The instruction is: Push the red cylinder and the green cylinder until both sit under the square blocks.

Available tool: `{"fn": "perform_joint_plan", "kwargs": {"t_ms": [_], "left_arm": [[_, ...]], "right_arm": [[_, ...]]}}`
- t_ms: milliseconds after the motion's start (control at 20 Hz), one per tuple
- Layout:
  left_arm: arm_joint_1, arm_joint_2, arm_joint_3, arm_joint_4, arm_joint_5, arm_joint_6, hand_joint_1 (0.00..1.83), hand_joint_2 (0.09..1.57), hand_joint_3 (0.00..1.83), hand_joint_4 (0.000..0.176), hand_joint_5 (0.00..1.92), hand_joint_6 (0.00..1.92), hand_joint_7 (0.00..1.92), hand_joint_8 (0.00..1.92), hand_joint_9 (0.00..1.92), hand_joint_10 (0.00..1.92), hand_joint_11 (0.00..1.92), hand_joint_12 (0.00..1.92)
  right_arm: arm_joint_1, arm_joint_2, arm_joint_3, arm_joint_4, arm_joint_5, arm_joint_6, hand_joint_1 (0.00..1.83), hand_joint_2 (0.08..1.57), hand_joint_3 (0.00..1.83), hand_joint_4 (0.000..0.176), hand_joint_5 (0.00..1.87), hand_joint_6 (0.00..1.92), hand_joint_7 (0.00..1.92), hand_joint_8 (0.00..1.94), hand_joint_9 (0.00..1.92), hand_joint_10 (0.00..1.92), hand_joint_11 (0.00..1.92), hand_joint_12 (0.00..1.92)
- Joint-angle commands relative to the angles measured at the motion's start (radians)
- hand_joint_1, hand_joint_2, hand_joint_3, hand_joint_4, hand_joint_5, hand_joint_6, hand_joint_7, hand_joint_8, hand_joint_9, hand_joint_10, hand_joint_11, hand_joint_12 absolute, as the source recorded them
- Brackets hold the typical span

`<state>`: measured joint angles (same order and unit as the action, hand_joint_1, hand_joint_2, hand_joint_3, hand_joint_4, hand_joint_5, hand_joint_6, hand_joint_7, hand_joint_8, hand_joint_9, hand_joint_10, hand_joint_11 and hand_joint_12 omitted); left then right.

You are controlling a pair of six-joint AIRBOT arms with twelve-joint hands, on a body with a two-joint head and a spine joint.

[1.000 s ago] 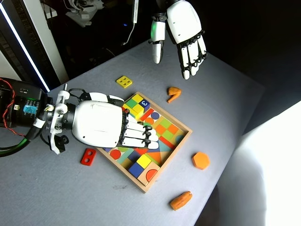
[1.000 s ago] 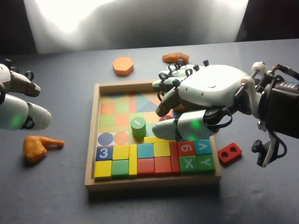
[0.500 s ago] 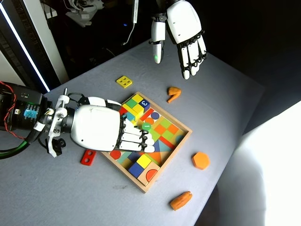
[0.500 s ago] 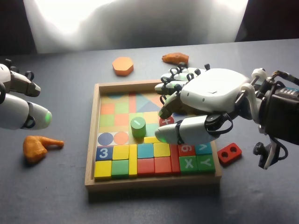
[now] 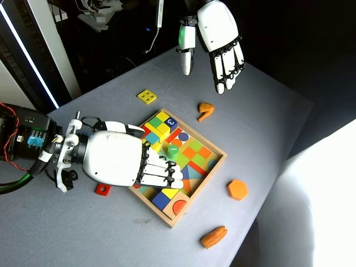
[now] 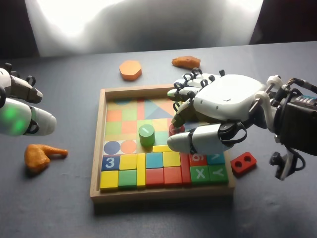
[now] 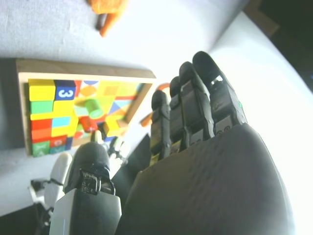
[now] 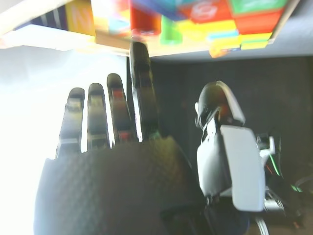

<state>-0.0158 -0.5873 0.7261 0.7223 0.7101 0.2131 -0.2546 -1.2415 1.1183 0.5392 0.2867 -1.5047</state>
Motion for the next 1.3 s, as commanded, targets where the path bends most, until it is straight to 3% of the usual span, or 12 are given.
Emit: {"fn": "perform_joint_plan", "kwargs": {"t_ms": [0, 500, 650, 1050, 1250], "left_arm": [[-0.008, 0.012, 0.002, 0.050, -0.039, 0.005, 0.02, 1.28, 0.00, 0.047, 0.25, 0.00, 0.24, 0.00, 0.29, 0.00, 0.00, 0.92], [-0.009, 0.012, 0.000, 0.050, -0.036, 0.005, 0.05, 1.28, 0.00, 0.053, 0.23, 0.00, 0.23, 0.00, 0.28, 0.00, 0.00, 0.91], [-0.008, 0.013, 0.000, 0.050, -0.036, 0.005, 0.10, 1.27, 0.00, 0.047, 0.24, 0.00, 0.23, 0.00, 0.28, 0.00, 0.00, 0.91], [-0.008, 0.012, 0.003, 0.051, -0.036, 0.005, 0.03, 1.27, 0.00, 0.059, 0.24, 0.01, 0.24, 0.00, 0.30, 0.01, 0.01, 0.91], [-0.008, 0.012, 0.002, 0.051, -0.036, 0.005, 0.07, 1.27, 0.00, 0.047, 0.24, 0.00, 0.23, 0.00, 0.28, 0.00, 0.00, 0.92]], "right_arm": [[0.004, 0.008, -0.001, -0.011, 0.094, 0.000, 0.00, 1.22, 0.00, 0.000, 0.66, 0.08, 0.13, 0.00, 0.01, 0.01, 0.00, 0.00], [-0.029, 0.005, -0.003, -0.011, 0.070, -0.003, 0.00, 1.22, 0.00, 0.000, 0.66, 0.07, 0.14, 0.00, 0.02, 0.01, 0.00, 0.00], [-0.028, 0.009, -0.003, -0.011, 0.058, -0.003, 0.00, 1.22, 0.00, 0.000, 0.67, 0.08, 0.15, 0.01, 0.01, 0.01, 0.00, 0.00], [-0.056, 0.110, -0.076, -0.011, 0.042, -0.032, 0.00, 1.22, 0.00, 0.000, 0.67, 0.07, 0.15, 0.00, 0.02, 0.01, 0.00, 0.00], [-0.063, 0.153, -0.099, -0.012, 0.036, -0.033, 0.00, 1.22, 0.00, 0.000, 0.66, 0.07, 0.13, 0.00, 0.02, 0.01, 0.00, 0.00]]}}
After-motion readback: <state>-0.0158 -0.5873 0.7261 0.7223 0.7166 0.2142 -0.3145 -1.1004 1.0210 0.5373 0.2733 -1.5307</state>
